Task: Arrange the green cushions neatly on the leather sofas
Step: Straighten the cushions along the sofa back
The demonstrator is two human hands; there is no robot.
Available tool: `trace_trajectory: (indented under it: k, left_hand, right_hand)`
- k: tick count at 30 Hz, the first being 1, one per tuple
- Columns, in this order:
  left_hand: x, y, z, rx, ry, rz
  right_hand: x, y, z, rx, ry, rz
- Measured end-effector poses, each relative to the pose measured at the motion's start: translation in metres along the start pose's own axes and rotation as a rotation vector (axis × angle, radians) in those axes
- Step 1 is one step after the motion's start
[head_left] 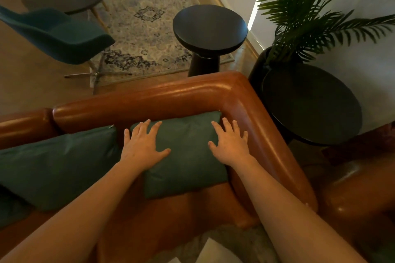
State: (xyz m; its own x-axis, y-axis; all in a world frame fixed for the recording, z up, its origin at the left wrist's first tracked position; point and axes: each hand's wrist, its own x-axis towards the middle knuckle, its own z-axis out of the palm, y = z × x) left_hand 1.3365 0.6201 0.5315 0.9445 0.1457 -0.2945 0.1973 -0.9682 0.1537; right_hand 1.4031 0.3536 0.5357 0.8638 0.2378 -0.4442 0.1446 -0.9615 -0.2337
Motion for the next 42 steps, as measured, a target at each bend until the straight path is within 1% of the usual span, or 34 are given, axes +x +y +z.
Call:
trace_trajectory:
  k: [12, 18, 25, 31, 34, 37, 42]
  left_hand:
    - [0.075, -0.017, 0.043, 0.023, -0.114, -0.126]
    - [0.114, -0.029, 0.059, 0.015, -0.174, -0.161]
    - [0.147, -0.051, 0.074, 0.066, -0.245, -0.184]
    - [0.159, -0.067, 0.088, 0.081, -0.332, -0.216]
    - [0.16, -0.069, 0.093, 0.107, -0.313, -0.224]
    - [0.161, -0.063, 0.091, 0.175, -0.281, -0.222]
    - [0.16, -0.062, 0.085, 0.289, -0.264, -0.153]
  right_hand:
    - [0.111, 0.023, 0.014, -0.059, -0.168, -0.056]
    - [0.168, 0.036, 0.017, -0.088, -0.24, -0.073]
    - [0.218, 0.047, 0.026, -0.073, -0.25, -0.055]
    - [0.237, 0.063, 0.042, -0.027, -0.343, -0.027]
    - [0.238, 0.069, 0.051, -0.017, -0.318, -0.039]
    - [0.239, 0.07, 0.058, 0.002, -0.234, -0.064]
    - [0.236, 0.07, 0.066, -0.005, -0.109, -0.038]
